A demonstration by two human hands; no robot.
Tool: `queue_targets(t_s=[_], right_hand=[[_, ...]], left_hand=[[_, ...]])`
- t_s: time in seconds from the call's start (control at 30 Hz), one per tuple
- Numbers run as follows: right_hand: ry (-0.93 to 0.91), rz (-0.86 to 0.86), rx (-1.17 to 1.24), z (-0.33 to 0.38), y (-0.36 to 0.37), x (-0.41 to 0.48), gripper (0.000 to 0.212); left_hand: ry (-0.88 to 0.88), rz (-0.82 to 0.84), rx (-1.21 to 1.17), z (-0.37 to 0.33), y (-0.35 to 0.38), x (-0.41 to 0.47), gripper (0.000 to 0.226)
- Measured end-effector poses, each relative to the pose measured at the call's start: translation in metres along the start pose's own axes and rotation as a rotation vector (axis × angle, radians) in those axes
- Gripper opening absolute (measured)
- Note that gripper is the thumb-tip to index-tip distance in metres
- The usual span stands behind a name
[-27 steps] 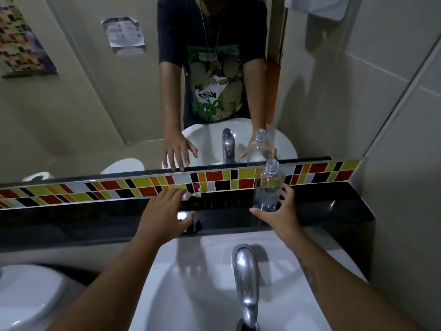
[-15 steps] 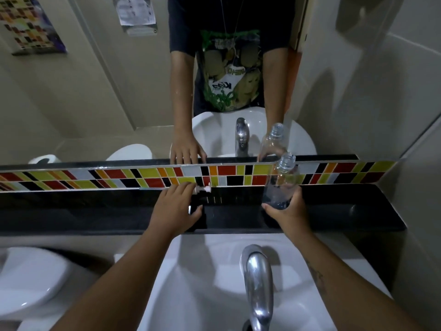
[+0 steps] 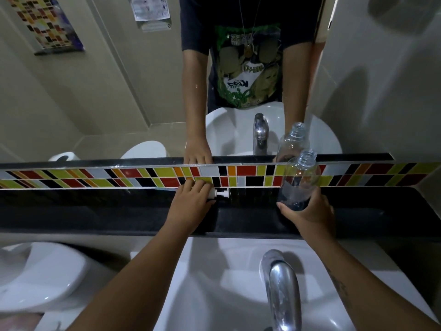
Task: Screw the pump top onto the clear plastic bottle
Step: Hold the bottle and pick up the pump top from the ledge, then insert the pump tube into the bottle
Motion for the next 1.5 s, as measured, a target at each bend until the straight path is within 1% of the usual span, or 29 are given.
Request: queue_targets(t_s=[0.17, 0.33, 0.4, 0.47, 0.53, 0.57, 0.63, 0.77, 0.8, 0.87, 0.93, 1.0, 1.13, 1.5], right_hand=[[0.012, 0.001, -0.025, 0.002, -0.001, -0.001, 0.085], [0.012, 0.016, -0.007, -0.001, 0.0, -0.001, 0.079], [0.006, 0.03, -0.015, 0.0, 0.0, -0.002, 0.078], [0.004, 0.047, -0.031, 0.002, -0.001, -0.004, 0.077], [0.009, 0.065, -0.028, 0.001, -0.003, -0.004, 0.077], [0.01, 0.075, -0.02, 0.0, -0.003, -0.004, 0.077], [0.01, 0.087, -0.004, 0.0, -0.003, -0.005, 0.078], [0.007, 0.104, 0.045, -0.003, -0.004, -0.007, 0.082], [0.002, 0.107, 0.062, -0.004, -0.005, -0.007, 0.081], [-0.003, 0.114, 0.086, -0.004, -0.006, -0.008, 0.08], [-0.011, 0.119, 0.096, -0.004, -0.007, -0.008, 0.079], [-0.019, 0.12, 0.092, -0.005, -0.008, -0.007, 0.078], [-0.03, 0.125, 0.09, -0.005, -0.008, -0.005, 0.081], [-0.098, 0.089, 0.13, -0.007, -0.009, -0.006, 0.079]], left_hand=[[0.044, -0.049, -0.005, -0.008, -0.011, -0.001, 0.04], [0.05, -0.077, -0.23, -0.016, -0.049, -0.001, 0.031], [0.069, -0.118, -0.295, -0.023, -0.073, -0.001, 0.033], [0.091, -0.155, -0.336, -0.029, -0.094, -0.001, 0.04], [0.149, -0.21, -0.402, -0.038, -0.118, 0.0, 0.036], [0.161, -0.222, -0.458, -0.042, -0.131, 0.002, 0.032], [0.131, -0.227, -0.591, -0.048, -0.156, 0.005, 0.025], [0.024, -0.243, -0.856, -0.056, -0.203, 0.013, 0.024], [0.017, -0.246, -0.919, -0.058, -0.213, 0.015, 0.027], [0.007, -0.263, -1.123, -0.061, -0.227, 0.02, 0.033], [0.018, -0.288, -1.325, -0.066, -0.238, 0.024, 0.029], [0.037, -0.315, -1.436, -0.073, -0.244, 0.029, 0.026], [0.003, -0.337, -1.544, -0.078, -0.243, 0.035, 0.025], [-0.131, -0.299, -1.649, -0.082, -0.22, 0.041, 0.043]])
Point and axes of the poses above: each hand's wrist, its own x-axis towards the middle knuckle, its own y-axis out of the palm, z = x × y, the point moved 8 cm from there along x, towards the middle knuckle, and after that the axes turned 1 degree about -z, right-handed, at the moved point
